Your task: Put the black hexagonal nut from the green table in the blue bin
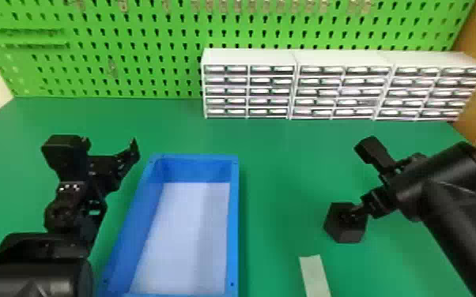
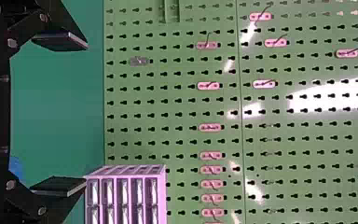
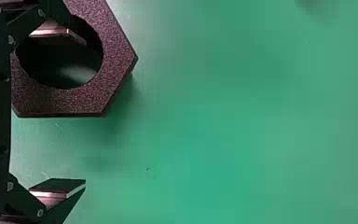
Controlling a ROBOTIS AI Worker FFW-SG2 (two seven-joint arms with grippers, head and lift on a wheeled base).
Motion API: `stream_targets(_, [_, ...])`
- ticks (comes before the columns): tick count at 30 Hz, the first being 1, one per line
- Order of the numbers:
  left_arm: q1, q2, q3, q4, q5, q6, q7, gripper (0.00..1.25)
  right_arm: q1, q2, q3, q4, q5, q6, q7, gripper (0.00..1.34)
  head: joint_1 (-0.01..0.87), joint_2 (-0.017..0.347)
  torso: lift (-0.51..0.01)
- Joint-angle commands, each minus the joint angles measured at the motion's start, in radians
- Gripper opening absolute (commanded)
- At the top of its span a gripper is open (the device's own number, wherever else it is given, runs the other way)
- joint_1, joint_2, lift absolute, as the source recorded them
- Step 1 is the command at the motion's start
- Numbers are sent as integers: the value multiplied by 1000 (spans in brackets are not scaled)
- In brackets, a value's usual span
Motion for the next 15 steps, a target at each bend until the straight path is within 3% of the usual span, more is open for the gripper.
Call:
stream_targets(1, [-2, 0, -1, 0, 0, 0, 0, 1006, 0, 0, 2, 5, -3, -6, 0, 1072, 686, 52, -97])
stream_targets(7, [0, 0, -1, 0, 0, 0, 0, 1006, 0, 2, 3, 5, -1, -9, 0, 778, 686, 52, -97])
stream_targets(15, [0, 0, 1, 0, -2, 0, 0, 1006, 0, 2, 8, 5, 2, -9, 0, 686, 686, 52, -97])
